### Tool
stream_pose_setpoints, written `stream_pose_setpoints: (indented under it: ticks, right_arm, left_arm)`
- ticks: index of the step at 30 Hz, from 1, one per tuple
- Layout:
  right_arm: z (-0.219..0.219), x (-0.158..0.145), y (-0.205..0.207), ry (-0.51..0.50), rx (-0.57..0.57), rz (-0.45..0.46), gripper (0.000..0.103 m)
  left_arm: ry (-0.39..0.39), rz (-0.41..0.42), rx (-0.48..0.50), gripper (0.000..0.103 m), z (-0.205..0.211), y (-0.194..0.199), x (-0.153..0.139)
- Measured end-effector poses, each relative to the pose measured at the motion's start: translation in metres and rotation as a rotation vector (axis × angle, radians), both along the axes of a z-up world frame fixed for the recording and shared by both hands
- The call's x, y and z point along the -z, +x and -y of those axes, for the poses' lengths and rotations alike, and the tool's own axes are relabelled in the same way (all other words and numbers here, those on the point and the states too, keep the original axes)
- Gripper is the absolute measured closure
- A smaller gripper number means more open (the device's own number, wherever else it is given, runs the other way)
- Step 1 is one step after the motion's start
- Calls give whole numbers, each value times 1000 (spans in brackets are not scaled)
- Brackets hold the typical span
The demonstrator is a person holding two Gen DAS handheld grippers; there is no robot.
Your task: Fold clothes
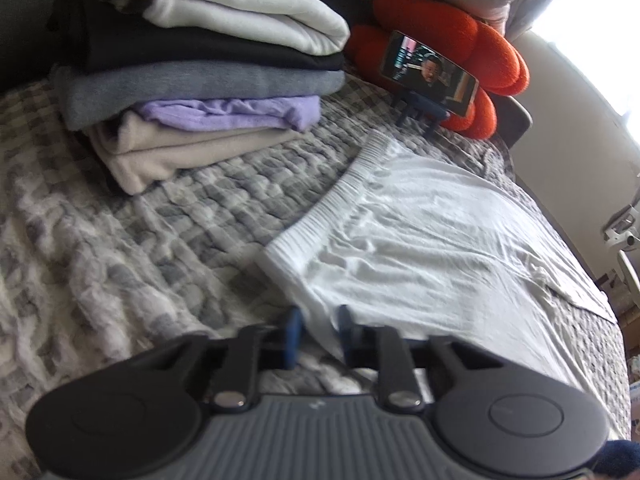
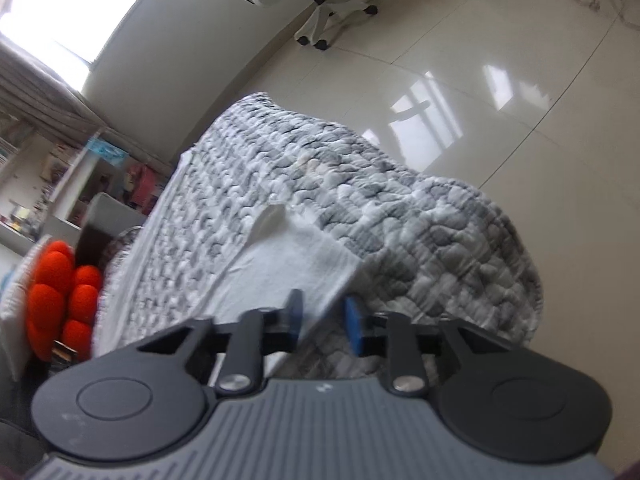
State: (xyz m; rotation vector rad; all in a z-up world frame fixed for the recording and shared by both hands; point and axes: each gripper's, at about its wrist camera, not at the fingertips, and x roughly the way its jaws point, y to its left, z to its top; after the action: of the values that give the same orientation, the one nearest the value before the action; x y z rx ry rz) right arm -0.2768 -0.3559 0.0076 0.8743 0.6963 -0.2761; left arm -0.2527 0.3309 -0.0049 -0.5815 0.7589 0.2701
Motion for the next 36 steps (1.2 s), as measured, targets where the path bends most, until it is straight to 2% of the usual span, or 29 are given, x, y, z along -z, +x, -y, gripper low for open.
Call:
stream_pose_setpoints:
  ticks: [1, 2, 8, 14, 17, 20, 22, 27, 30, 32, 33, 36]
  right_arm:
    - [-1, -1, -2, -8, 5, 6, 99]
    - [-1, -4, -3, -12, 6, 17, 100]
    - [-5, -7, 7, -25, -15, 19, 100]
    - [-5, -1, 5, 10, -1, 18, 94]
    - [1, 0, 3, 61, 32, 36, 91]
    - [10, 3, 1, 115, 69, 64, 85]
    - [12, 4, 1, 132, 80, 72, 75]
    - [8, -1, 9, 84, 68, 48, 75]
    - [3, -2, 14, 44, 61, 38, 78]
    - [-1, -3, 17, 7, 55, 25, 89]
    - [-2, -3, 18, -18, 53, 14, 100]
    - [-5, -5, 18, -58, 57, 12, 101]
  left_arm:
    - [-13, 4, -7, 100, -3, -1, 0]
    - [-25, 9, -13, 100, -5, -2, 0]
    - [-6, 37, -9, 101, -3, -1, -8]
    - [-25, 16, -22, 101, -5, -3, 1]
    - [-46, 15, -25, 100, -8, -4, 4]
    - [-66, 16, -33, 100, -10, -3, 4]
    - [-64, 16, -31, 100, -10, -2, 4]
    - [-62, 18, -31, 99, -9, 0, 5]
    - [-61, 20, -35, 99, -8, 3, 5]
    - [-53, 24, -35, 99, -7, 4, 6]
    - [-48, 25, -34, 99, -6, 4, 6]
    - [-33, 20, -32, 101, -4, 5, 4]
